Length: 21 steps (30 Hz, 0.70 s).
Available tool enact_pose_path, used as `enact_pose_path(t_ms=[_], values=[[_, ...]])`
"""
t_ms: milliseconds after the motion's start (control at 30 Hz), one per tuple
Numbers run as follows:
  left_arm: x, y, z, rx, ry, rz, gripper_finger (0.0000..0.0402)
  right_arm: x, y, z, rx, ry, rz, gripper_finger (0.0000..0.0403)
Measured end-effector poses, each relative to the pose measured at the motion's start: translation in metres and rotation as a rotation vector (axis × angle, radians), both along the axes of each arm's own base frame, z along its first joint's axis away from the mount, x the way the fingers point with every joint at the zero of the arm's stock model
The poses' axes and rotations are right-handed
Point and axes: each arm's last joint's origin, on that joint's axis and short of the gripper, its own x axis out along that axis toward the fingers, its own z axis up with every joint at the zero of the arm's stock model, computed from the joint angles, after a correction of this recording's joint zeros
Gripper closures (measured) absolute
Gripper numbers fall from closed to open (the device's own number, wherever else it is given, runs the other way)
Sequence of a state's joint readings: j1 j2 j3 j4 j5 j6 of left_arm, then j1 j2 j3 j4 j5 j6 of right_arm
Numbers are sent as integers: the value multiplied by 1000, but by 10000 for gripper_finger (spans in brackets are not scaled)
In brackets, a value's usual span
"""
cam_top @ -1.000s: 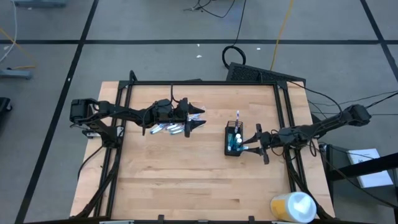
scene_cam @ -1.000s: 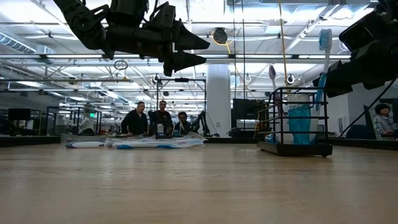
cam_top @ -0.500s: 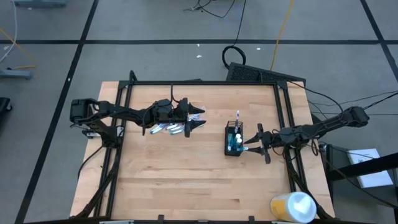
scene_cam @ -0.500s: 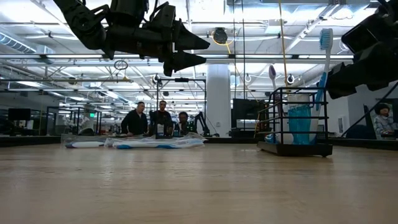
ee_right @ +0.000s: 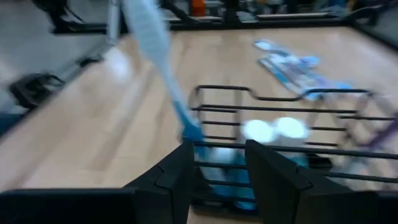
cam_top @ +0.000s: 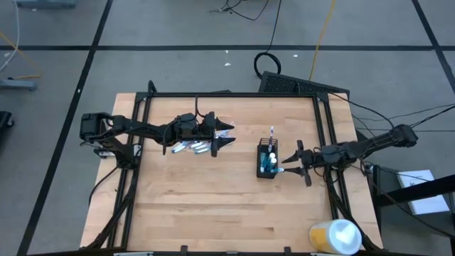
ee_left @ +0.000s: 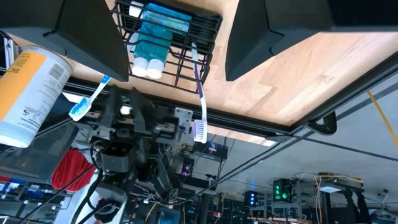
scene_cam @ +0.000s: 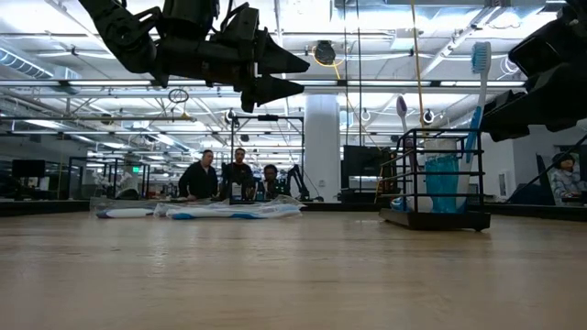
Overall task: Pick & Place toothbrushing station
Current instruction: Put the purple toothbrush into the top section of the mesh organizer
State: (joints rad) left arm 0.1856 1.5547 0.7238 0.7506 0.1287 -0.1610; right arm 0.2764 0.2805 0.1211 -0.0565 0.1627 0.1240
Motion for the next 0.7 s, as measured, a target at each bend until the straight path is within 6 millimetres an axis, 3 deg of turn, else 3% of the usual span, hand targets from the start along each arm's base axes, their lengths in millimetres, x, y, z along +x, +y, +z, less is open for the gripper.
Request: enact_pose_path(t_ms=[333, 567, 700], values=[[0, 0, -3, -16, 27, 1, 133, -1, -11, 9, -216, -71, -312, 273], [-6, 0, -7, -41, 131, 21, 133, -1, -15, 35, -274, -289, -503, 273], [-23, 5, -2, -52, 269, 149, 133, -3, -15, 50, -301, -407, -522, 273]])
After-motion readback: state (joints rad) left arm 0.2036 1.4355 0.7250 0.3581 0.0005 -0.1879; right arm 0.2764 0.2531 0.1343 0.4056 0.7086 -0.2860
